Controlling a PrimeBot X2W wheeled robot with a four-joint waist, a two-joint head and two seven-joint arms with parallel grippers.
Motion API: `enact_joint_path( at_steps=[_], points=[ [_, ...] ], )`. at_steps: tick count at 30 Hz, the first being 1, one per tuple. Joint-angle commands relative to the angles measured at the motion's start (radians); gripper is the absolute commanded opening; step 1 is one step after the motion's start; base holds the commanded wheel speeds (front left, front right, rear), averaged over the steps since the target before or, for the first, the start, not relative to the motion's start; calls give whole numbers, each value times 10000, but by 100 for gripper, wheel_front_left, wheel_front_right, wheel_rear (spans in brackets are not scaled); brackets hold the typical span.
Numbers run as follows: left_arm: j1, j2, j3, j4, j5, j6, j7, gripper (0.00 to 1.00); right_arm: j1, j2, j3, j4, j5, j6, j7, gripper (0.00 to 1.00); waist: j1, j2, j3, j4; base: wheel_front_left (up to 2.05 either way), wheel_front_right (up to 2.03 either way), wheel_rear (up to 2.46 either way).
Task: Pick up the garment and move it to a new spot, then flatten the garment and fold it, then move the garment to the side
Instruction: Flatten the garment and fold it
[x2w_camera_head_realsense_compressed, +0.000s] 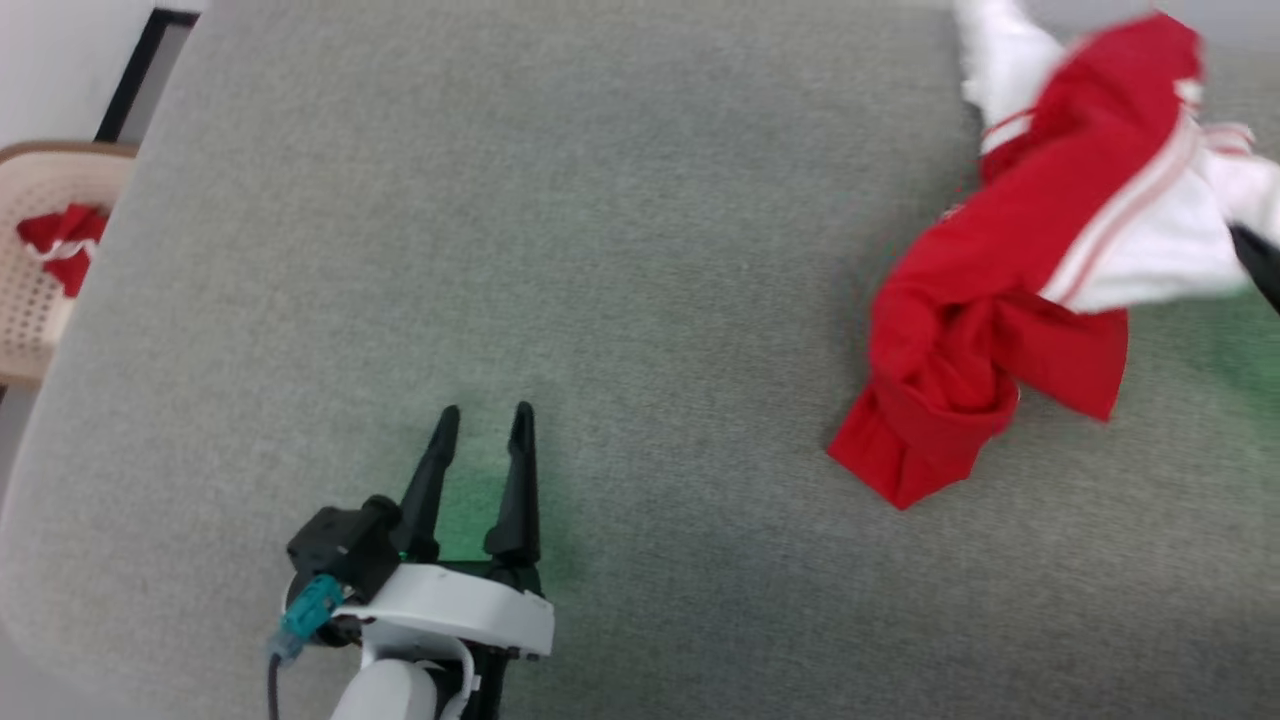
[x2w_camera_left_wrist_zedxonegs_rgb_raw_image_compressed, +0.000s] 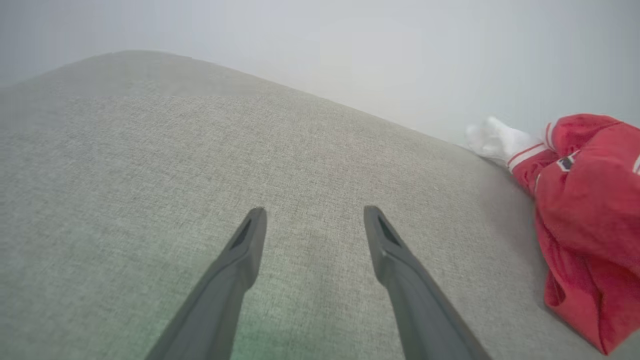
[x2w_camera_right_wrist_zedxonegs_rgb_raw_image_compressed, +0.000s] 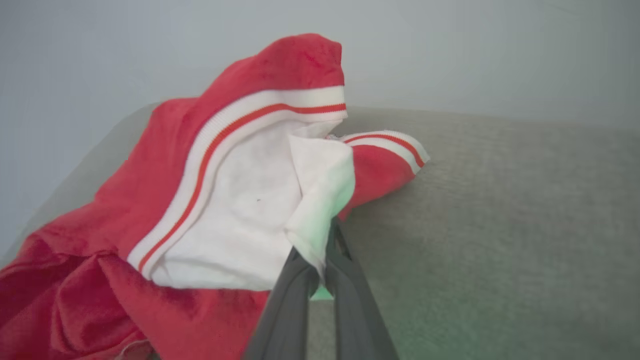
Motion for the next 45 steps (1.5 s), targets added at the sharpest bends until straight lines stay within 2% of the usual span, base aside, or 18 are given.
enact_joint_path(
  at_steps=[1,6,14,18,22,24,25,30,33,35,41,42,45],
  points=[
    [143,13,109,-35,106,-36,2,100,720,-118,-364,7,77,-15,-269,0,0,0,-203,-265,0,0,0],
    [184,14,290,-148,309,-202,2,100,2532,-454,-1303,173,192,-15,-739,0,0,0,-304,-465,0,0,0],
    [61,11,437,-452,734,-383,2,100,4880,-710,-3048,1248,-123,-15,-1160,0,0,0,-307,-821,0,0,0],
    [0,11,453,-500,936,-475,2,100,5545,-549,-3872,1746,-579,-15,-1143,0,0,0,-242,-1043,0,0,0],
    [-106,14,457,-378,1146,-630,2,100,5715,32,-4673,1948,-1181,-15,-1064,0,0,0,-207,-1259,0,0,0],
    [-237,30,421,-302,1318,-730,1,100,5614,449,-5110,1886,-1562,-15,-1167,54,0,0,-208,-1406,0,0,0],
    [-328,67,412,-274,1389,-772,1,100,5564,691,-5378,1856,-1708,-15,-1238,100,0,0,-224,-1493,0,0,0],
    [-1052,664,-15,-86,1633,-1033,53,100,5882,1457,-6702,1570,-2970,-15,-1946,100,0,0,-395,-1993,0,0,0],
    [-1902,1333,-589,-86,1687,-1121,604,100,6224,1994,-7562,1054,-3742,-15,-2372,100,0,0,-487,-2395,0,0,0],
    [-2603,1764,-1126,-197,1533,-1141,1151,100,6473,2368,-7860,284,-4330,-15,-2557,100,0,0,-518,-2702,0,0,0],
    [-5519,3133,-3830,-211,-229,-1143,3069,100,7285,3622,-7881,-2762,-5357,-15,-2784,100,0,0,-376,-3703,0,0,0],
    [-5519,3133,-3830,-211,-229,-1143,3069,100,7285,3622,-7881,-2762,-5357,-15,-2784,100,0,0,-376,-3703,0,0,0],
    [-6998,3295,-4954,516,-1995,-1134,4214,100,7457,4185,-7494,-3786,-5672,-15,-2798,100,0,0,-158,-4294,0,0,0]
  ],
)
